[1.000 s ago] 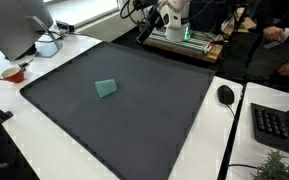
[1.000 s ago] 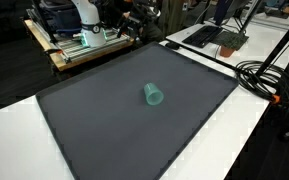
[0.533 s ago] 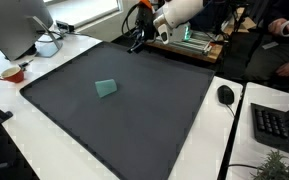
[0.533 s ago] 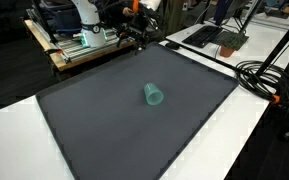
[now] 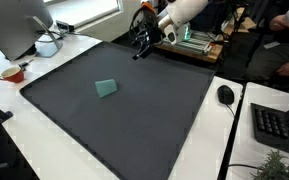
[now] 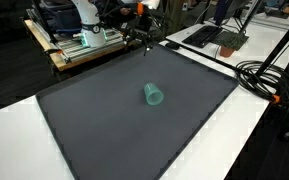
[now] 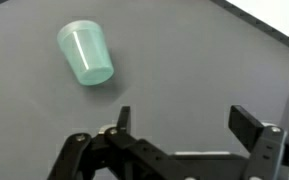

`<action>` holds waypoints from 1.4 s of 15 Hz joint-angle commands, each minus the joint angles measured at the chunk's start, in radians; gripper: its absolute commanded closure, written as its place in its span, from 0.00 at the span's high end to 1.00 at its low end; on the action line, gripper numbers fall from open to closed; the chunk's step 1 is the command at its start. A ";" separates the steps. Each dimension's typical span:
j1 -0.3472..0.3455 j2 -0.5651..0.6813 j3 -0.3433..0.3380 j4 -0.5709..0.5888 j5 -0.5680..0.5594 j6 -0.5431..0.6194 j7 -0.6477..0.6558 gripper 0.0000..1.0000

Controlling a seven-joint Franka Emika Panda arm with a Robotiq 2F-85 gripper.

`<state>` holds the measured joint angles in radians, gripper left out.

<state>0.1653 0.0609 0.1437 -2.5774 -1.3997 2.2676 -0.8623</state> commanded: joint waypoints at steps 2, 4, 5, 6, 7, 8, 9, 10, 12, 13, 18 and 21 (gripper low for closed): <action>-0.032 -0.041 -0.018 -0.074 -0.318 0.170 0.140 1.00; -0.041 -0.002 -0.025 -0.069 -0.470 0.162 0.197 1.00; -0.051 0.019 -0.033 -0.062 -0.497 0.157 0.204 1.00; -0.062 0.026 -0.042 -0.059 -0.503 0.184 0.205 1.00; -0.044 0.010 -0.024 -0.063 -0.442 0.145 0.183 1.00; -0.052 0.018 -0.030 -0.063 -0.459 0.155 0.186 1.00; -0.057 0.024 -0.033 -0.061 -0.465 0.160 0.186 1.00; -0.059 0.027 -0.035 -0.061 -0.466 0.162 0.186 1.00; -0.059 0.042 -0.036 -0.048 -0.479 0.142 0.233 1.00; -0.062 0.057 -0.040 -0.035 -0.528 0.117 0.295 1.00; -0.100 0.158 -0.070 0.049 -0.788 0.161 0.479 1.00; -0.129 0.241 -0.091 0.111 -0.887 0.187 0.492 1.00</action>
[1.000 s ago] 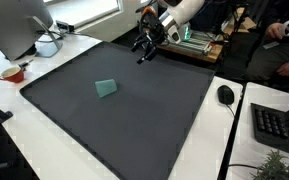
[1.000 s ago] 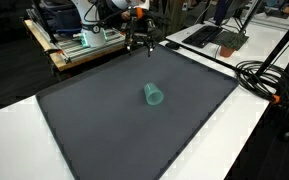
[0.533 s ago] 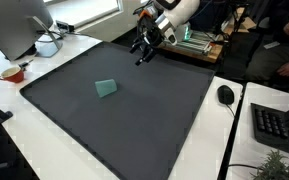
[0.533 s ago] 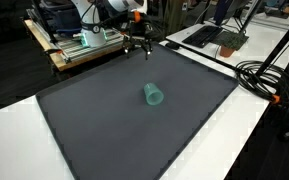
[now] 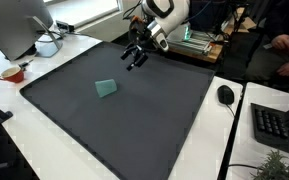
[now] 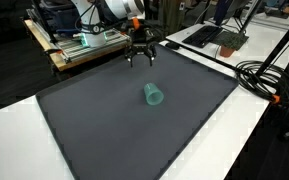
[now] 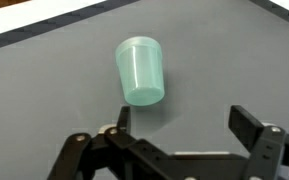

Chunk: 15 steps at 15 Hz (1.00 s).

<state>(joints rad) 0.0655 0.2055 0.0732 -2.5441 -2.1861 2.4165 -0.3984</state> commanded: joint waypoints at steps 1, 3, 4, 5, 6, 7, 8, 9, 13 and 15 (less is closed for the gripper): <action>-0.037 0.127 -0.025 0.102 -0.119 0.060 0.013 1.00; -0.047 0.177 -0.029 0.145 -0.148 0.095 0.003 1.00; -0.049 0.196 -0.029 0.162 -0.164 0.107 0.007 1.00; -0.046 0.212 -0.027 0.173 -0.170 0.110 0.006 1.00; -0.039 0.225 -0.024 0.176 -0.165 0.097 0.013 1.00; -0.029 0.232 -0.019 0.172 -0.156 0.057 0.036 1.00; -0.020 0.238 -0.012 0.165 -0.166 0.018 0.066 1.00; -0.014 0.241 -0.005 0.157 -0.168 -0.011 0.095 1.00; 0.022 0.257 0.012 0.136 -0.196 -0.158 0.162 1.00; 0.037 0.271 0.011 0.130 -0.192 -0.234 0.177 1.00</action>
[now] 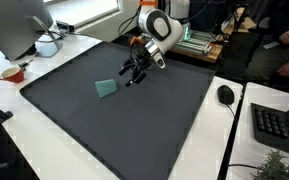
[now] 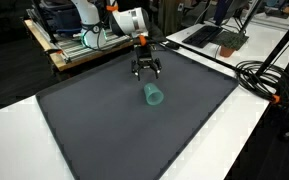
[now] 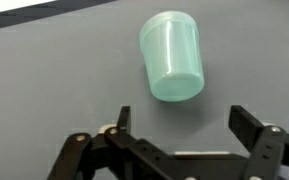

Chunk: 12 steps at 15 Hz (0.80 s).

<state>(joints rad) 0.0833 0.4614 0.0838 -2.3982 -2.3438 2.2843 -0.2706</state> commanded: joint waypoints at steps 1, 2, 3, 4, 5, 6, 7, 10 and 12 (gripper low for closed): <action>0.018 0.018 0.001 -0.017 -0.028 -0.119 0.059 1.00; 0.019 0.016 0.003 -0.021 -0.007 -0.137 0.065 1.00; 0.014 0.014 0.005 -0.008 0.001 -0.094 0.028 1.00; 0.014 0.017 0.005 -0.008 0.002 -0.099 0.031 1.00; 0.014 0.018 0.005 -0.007 0.002 -0.099 0.030 1.00; 0.007 0.021 -0.005 0.002 -0.011 -0.085 0.014 1.00; 0.005 0.023 -0.009 0.005 -0.014 -0.093 0.010 1.00; -0.009 0.036 -0.023 0.027 -0.024 -0.077 0.002 1.00; -0.018 0.045 -0.028 0.044 -0.031 -0.060 -0.001 1.00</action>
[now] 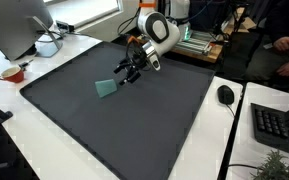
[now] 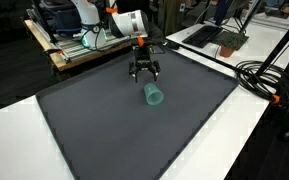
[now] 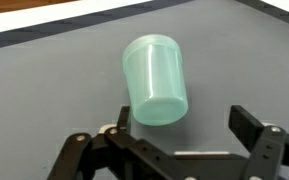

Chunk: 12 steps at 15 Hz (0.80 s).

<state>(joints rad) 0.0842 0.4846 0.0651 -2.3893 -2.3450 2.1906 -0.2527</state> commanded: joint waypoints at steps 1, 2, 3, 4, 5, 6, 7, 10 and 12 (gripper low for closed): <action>-0.021 0.026 -0.011 0.042 -0.029 0.041 -0.024 1.00; -0.024 0.033 -0.012 0.053 -0.034 0.054 -0.029 1.00; -0.025 0.038 -0.013 0.060 -0.035 0.062 -0.035 1.00; -0.026 0.044 -0.013 0.070 -0.038 0.072 -0.042 1.00; -0.028 0.050 -0.014 0.080 -0.045 0.087 -0.046 1.00; -0.029 0.057 -0.016 0.090 -0.046 0.099 -0.053 1.00; -0.030 0.063 -0.018 0.099 -0.049 0.110 -0.057 1.00; -0.033 0.077 -0.023 0.123 -0.067 0.134 -0.052 1.00; -0.033 0.085 -0.030 0.137 -0.072 0.135 -0.059 1.00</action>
<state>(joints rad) 0.0635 0.5483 0.0450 -2.2898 -2.3783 2.2966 -0.2954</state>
